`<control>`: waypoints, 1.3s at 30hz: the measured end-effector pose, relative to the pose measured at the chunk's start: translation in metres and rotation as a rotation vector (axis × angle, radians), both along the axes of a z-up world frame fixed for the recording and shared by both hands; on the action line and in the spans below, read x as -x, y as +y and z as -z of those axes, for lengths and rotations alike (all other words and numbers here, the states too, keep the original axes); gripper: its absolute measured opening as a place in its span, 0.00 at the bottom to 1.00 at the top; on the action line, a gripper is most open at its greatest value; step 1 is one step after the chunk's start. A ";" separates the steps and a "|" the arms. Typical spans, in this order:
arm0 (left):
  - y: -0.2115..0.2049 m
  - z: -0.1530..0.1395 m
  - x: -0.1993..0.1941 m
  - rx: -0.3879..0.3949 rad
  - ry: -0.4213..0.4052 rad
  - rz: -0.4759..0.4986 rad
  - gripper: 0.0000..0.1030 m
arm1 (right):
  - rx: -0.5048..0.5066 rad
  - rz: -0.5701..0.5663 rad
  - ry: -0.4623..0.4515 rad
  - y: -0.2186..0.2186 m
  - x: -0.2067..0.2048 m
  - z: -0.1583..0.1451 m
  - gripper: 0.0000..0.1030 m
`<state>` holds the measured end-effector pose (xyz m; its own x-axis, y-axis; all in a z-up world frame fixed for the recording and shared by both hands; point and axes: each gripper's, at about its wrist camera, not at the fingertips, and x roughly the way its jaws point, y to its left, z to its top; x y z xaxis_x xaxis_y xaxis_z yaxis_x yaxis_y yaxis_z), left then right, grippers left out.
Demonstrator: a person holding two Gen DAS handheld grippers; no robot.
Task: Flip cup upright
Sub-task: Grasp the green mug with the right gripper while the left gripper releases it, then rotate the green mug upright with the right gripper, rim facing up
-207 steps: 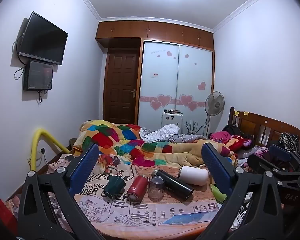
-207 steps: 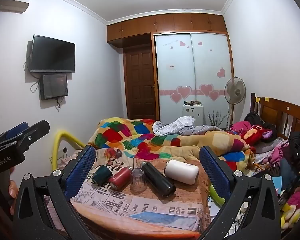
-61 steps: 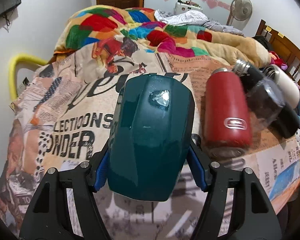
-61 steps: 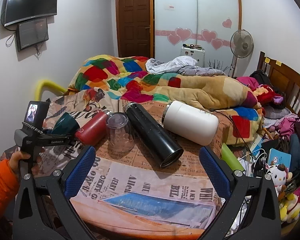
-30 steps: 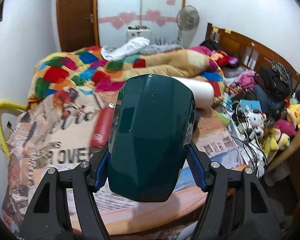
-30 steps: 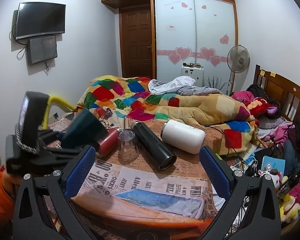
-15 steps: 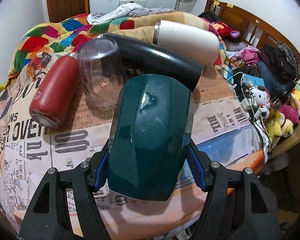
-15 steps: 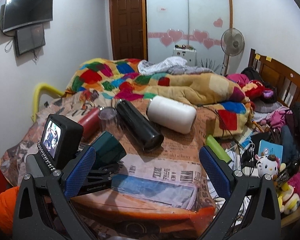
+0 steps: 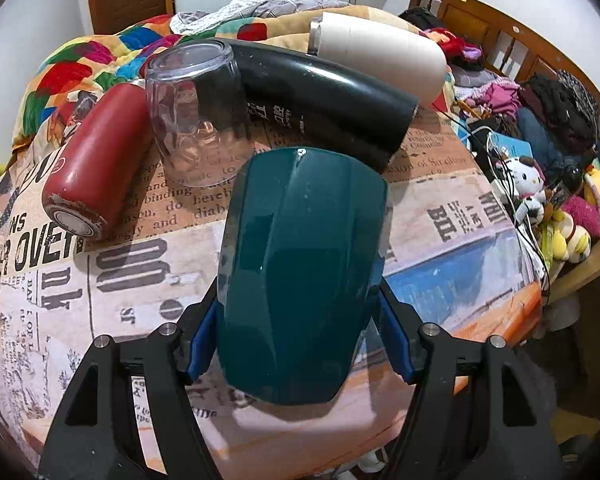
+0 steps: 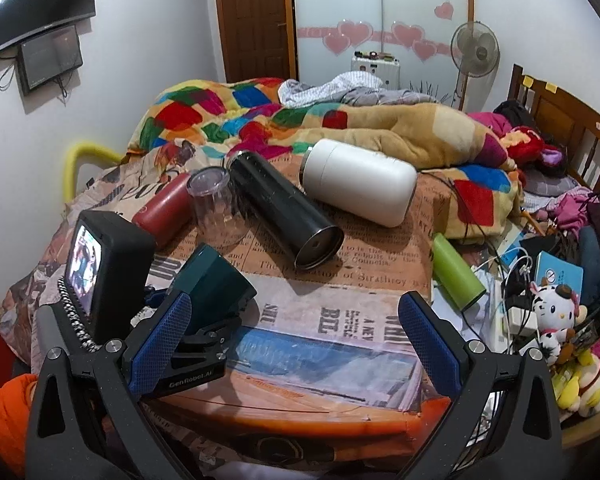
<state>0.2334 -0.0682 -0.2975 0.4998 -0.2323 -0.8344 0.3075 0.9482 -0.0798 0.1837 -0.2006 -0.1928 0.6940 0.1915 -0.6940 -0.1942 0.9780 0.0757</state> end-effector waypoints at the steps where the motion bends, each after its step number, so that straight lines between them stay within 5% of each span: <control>1: 0.000 -0.001 0.001 0.002 0.000 0.002 0.67 | -0.003 0.000 0.005 0.001 -0.002 0.001 1.00; 9: 0.036 -0.036 0.036 0.046 -0.062 -0.066 0.69 | -0.073 -0.010 0.082 0.010 -0.010 0.010 1.00; 22: 0.123 -0.058 0.072 -0.016 -0.161 -0.310 0.70 | -0.131 -0.130 0.281 0.064 -0.046 0.052 0.81; 39: 0.128 -0.056 0.073 -0.005 -0.168 -0.330 0.70 | -0.084 -0.179 0.397 0.092 -0.090 0.079 0.71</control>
<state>0.1605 0.0596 -0.2412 0.6773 -0.0317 -0.7351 -0.0064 0.9988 -0.0490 0.2739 -0.1082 -0.2719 0.3272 0.3520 -0.8770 -0.3000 0.9187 0.2568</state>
